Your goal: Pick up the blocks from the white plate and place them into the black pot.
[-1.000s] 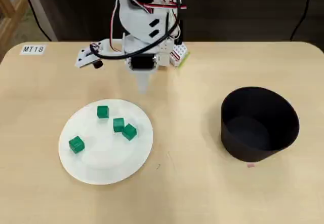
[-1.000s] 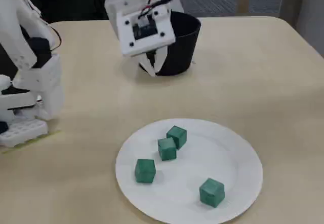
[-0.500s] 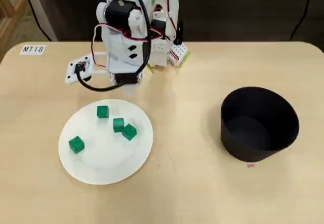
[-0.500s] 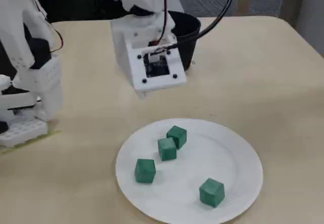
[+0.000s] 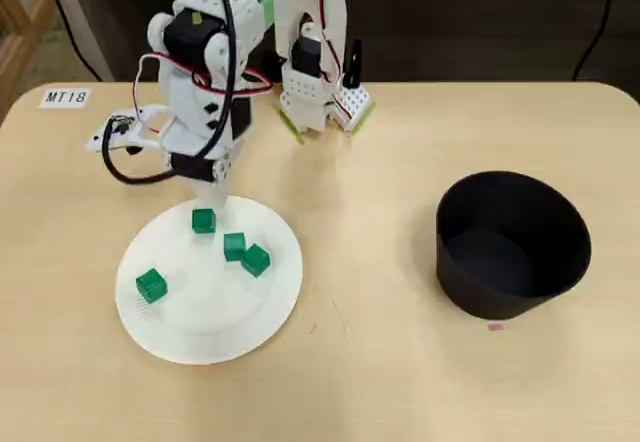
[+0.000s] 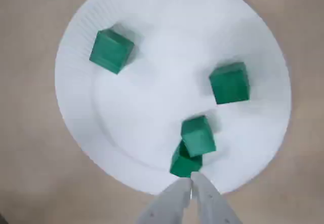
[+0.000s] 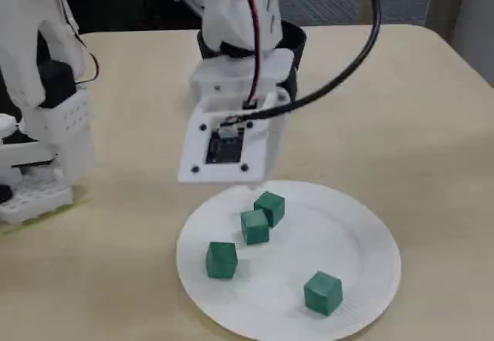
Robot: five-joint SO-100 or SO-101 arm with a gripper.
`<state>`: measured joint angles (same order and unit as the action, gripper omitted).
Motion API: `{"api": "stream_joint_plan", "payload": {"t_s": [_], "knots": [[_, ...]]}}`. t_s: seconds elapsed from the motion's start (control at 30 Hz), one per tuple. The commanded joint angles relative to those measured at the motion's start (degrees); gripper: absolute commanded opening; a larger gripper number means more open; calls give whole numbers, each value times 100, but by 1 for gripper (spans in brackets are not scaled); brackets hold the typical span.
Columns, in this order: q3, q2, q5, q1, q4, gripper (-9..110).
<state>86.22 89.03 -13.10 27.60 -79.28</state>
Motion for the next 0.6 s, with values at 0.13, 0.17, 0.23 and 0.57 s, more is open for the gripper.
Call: {"api": "stream_joint_plan", "payload": {"t_s": [0.13,0.17,0.23,0.57], "knots": [[-1213,-1046,650,-26,387,-1],[-1415,-1222,677,-18,387,0],[-1740,-1459,694,18,378,7],[-1881,-1758,993,431,62,28]]}}
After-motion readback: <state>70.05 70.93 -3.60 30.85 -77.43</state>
